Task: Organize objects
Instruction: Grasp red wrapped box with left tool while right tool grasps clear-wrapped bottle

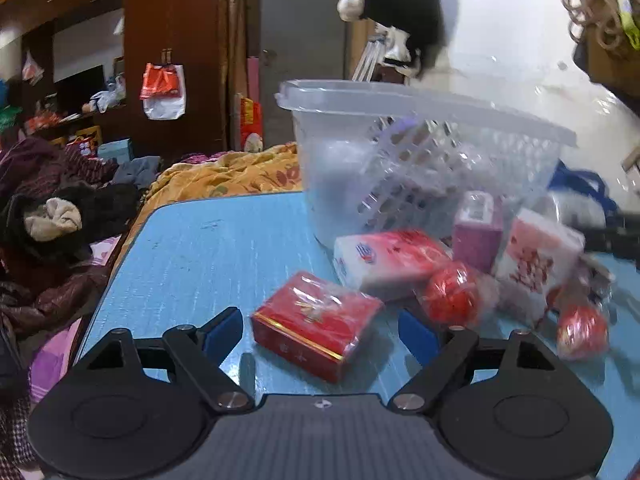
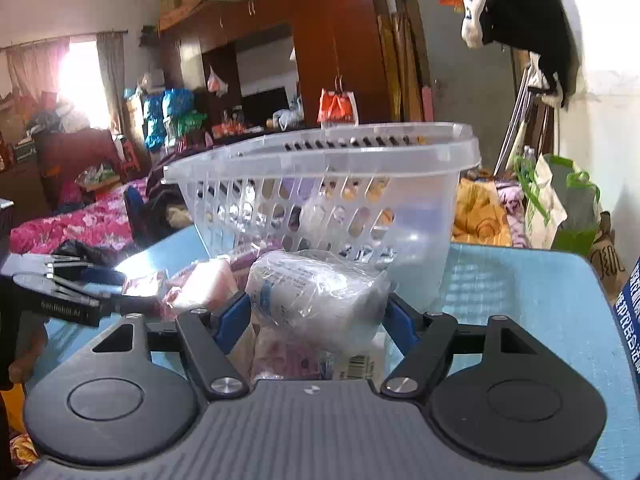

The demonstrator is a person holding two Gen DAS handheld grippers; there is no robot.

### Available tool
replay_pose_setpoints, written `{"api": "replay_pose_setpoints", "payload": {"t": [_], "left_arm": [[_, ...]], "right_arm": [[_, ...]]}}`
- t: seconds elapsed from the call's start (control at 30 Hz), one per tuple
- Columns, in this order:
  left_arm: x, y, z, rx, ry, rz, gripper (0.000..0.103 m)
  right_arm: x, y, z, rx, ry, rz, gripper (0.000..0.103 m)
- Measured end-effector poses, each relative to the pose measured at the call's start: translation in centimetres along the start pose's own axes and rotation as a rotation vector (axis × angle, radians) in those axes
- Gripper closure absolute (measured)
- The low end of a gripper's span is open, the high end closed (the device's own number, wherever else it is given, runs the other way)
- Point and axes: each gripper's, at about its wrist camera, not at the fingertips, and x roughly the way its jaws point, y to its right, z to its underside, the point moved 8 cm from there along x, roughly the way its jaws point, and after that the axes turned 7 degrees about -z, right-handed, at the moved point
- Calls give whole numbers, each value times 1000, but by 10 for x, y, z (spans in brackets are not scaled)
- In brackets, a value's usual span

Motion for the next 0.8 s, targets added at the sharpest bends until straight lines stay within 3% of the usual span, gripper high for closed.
{"api": "replay_pose_setpoints", "payload": {"t": [0.1,0.37,0.8], "left_arm": [[3,3,0,20,-11,-15,28],[-21,-2,-4,-32,130,5,28],[-24,-5,-9,-46,174,11,28]], "right_arm": [[-4,0,-3,-8,30,7,29],[-15,-1,-10,-14,111,26,29],[-19,-7,-15,-58,169,56,29]]}}
